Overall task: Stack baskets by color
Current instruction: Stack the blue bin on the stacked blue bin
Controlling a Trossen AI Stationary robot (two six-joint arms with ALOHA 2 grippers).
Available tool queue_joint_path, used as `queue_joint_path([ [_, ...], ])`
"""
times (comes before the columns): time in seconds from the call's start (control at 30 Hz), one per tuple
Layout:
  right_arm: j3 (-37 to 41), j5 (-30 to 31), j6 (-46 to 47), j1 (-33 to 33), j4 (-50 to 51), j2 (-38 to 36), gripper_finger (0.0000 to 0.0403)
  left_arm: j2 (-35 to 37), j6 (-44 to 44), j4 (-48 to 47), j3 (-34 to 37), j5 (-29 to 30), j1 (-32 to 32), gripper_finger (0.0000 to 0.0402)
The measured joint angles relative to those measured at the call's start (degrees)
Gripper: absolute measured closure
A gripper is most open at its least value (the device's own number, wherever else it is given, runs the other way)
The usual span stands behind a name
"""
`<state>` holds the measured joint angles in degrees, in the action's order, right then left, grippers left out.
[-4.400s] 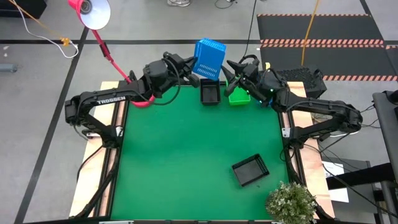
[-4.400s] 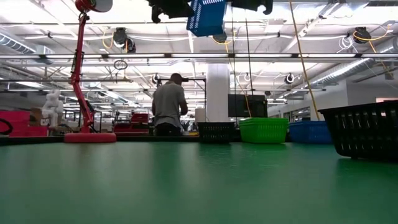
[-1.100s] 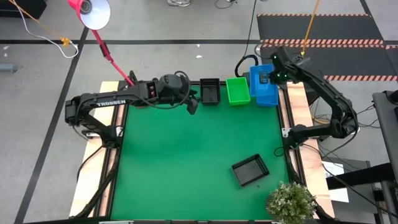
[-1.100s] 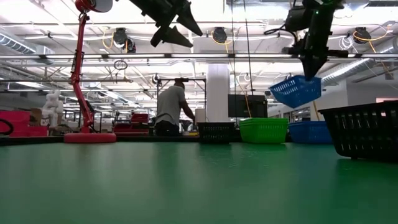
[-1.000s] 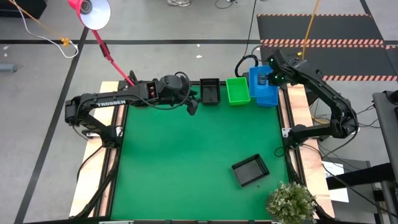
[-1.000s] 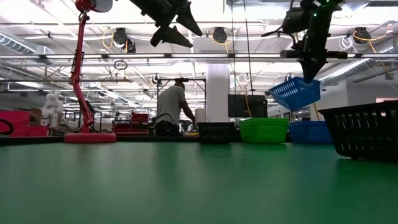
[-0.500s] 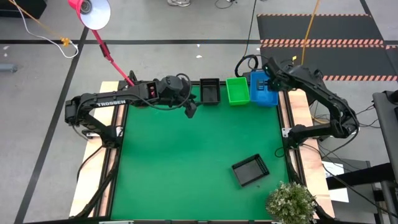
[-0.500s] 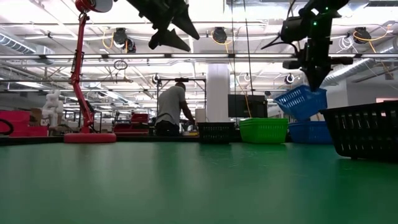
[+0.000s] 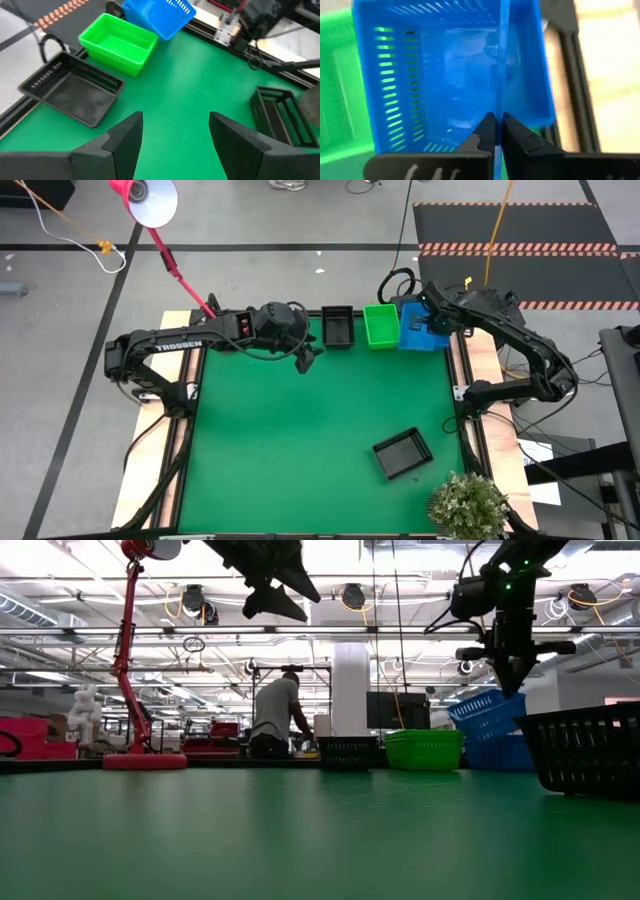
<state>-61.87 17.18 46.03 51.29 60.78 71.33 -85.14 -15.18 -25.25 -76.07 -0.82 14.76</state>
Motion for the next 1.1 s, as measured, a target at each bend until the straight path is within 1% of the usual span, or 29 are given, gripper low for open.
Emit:
queue_joint_path([
  [0.1, 0.3, -2.6, 0.6, -0.4, -1.3, -0.7, 0.0396, 0.0, 0.5, -0.4, 0.0, -1.9, 0.0, 0.0174],
  [0.3, -0.8, -1.2, 3.0, -2.5, -3.5, -5.1, 0.0396, 0.0, -0.2, -2.3, 0.0, -2.8, 0.0, 0.0174],
  [0.37, -0.8, 1.2, 3.0, -2.7, -3.1, -6.3, 0.0396, 0.0, -0.2, -2.5, 0.0, -3.4, 0.0, 0.0174],
  [0.57, -0.8, 11.8, 1.7, -2.6, -1.5, -7.4, 0.0396, 0.0, 0.3, -2.5, 0.0, -4.1, 0.0, 0.0174],
  [0.7, -0.8, 15.7, -0.7, -2.5, -1.4, -6.9, 0.0396, 0.0, 1.6, -2.5, 0.0, -5.8, 0.2, 0.0174],
  [0.83, 0.9, 16.0, -1.5, -1.8, -0.9, -6.8, 0.0396, 0.0, 1.6, -2.5, 0.0, -6.9, 0.7, 0.0174],
  [0.93, 4.1, 15.9, 0.3, -1.8, -1.1, -6.8, 0.0396, 0.0, 1.8, -2.5, 0.0, -6.9, 1.1, 0.0174],
  [1.1, 8.9, 15.4, 1.3, -1.7, -5.0, -6.8, 0.0395, 0.0, 1.6, -2.4, 0.0, -6.9, 2.1, 0.0174],
])
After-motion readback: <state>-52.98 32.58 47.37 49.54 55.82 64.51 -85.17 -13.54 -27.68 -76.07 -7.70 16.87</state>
